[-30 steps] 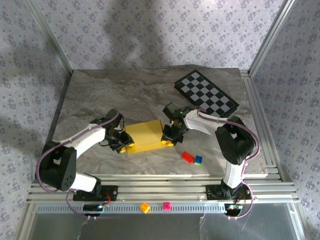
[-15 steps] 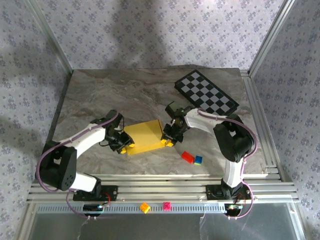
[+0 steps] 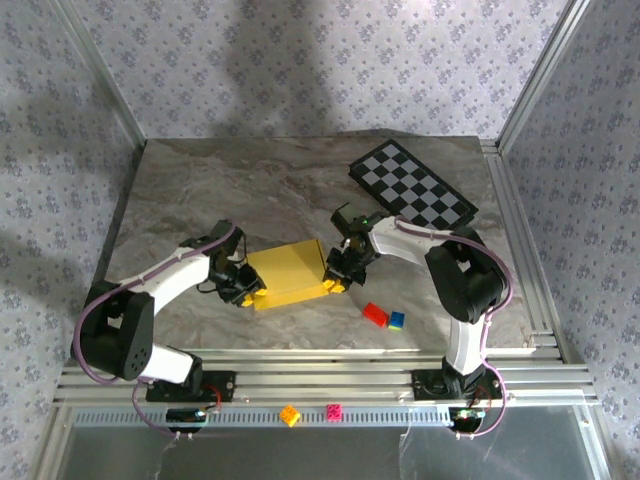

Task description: Fold the paper box

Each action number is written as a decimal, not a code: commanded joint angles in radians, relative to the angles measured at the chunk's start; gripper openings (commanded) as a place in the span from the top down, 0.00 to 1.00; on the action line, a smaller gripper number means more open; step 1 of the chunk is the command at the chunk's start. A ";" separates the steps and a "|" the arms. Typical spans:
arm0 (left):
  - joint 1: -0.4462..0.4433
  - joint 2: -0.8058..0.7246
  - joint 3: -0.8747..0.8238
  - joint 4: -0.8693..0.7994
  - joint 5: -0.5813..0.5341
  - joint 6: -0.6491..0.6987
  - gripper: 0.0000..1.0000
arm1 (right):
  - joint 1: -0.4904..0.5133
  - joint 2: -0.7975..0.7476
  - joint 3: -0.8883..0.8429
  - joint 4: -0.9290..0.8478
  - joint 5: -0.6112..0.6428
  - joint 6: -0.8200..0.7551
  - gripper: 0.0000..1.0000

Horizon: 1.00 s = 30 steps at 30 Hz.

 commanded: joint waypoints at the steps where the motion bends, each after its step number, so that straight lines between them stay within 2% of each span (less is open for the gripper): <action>1: -0.001 0.006 -0.013 0.055 0.041 -0.008 0.72 | 0.007 0.042 -0.041 0.066 -0.013 0.006 0.84; 16: 0.007 0.007 -0.010 0.063 0.038 -0.016 0.71 | -0.014 0.036 -0.082 0.112 -0.027 0.016 0.84; 21: 0.017 -0.016 -0.007 0.055 0.022 -0.007 0.71 | -0.025 0.047 -0.088 0.095 0.001 -0.023 0.85; 25: 0.050 -0.081 0.008 0.038 -0.018 0.016 0.70 | -0.035 0.045 -0.076 0.074 0.012 -0.047 0.85; 30: 0.109 -0.100 0.030 0.038 -0.011 0.051 0.68 | -0.038 0.049 -0.048 0.050 0.015 -0.065 0.85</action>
